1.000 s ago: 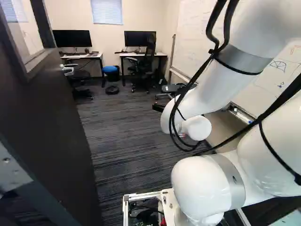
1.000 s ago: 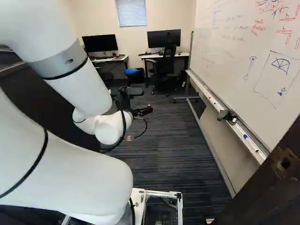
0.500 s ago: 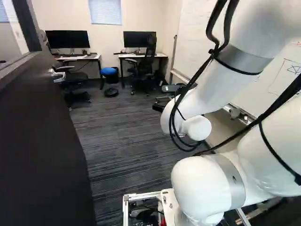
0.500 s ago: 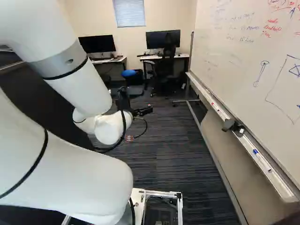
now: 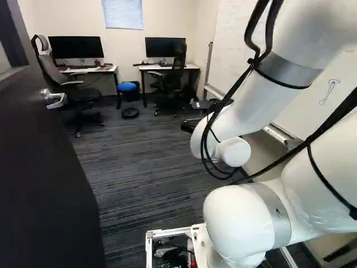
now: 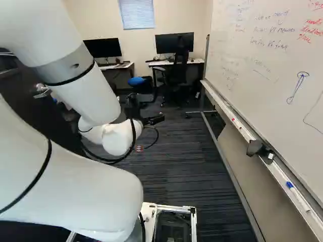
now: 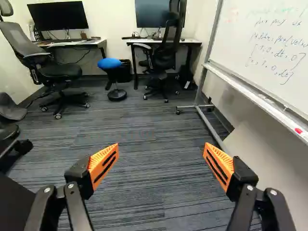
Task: Open the door and move inside
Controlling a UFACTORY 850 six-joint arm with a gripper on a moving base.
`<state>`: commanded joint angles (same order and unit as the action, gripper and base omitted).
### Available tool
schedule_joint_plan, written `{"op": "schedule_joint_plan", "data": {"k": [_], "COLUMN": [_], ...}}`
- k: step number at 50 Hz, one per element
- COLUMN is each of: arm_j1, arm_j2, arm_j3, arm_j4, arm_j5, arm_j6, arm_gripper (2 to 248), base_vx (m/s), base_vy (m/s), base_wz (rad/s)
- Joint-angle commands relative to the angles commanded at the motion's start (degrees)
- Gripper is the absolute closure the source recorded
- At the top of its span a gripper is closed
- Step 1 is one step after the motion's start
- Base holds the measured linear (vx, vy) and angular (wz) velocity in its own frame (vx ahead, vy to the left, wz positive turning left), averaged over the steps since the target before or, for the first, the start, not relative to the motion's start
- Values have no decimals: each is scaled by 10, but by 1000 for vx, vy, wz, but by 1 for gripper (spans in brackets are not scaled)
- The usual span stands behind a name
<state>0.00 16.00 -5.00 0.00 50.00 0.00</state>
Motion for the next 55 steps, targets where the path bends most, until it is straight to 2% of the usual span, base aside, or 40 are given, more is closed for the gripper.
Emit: {"op": "schedule_joint_plan", "data": {"k": [28,55], "arm_j1": [0,0], "arm_j2": [0,0], "arm_j3": [0,0], "arm_j4": [0,0], "arm_j5": [0,0], "arm_j6": [0,0], "arm_gripper": [3,3], "base_vx": [239,253], "base_vy": [4,53], "base_wz": [6,219]}}
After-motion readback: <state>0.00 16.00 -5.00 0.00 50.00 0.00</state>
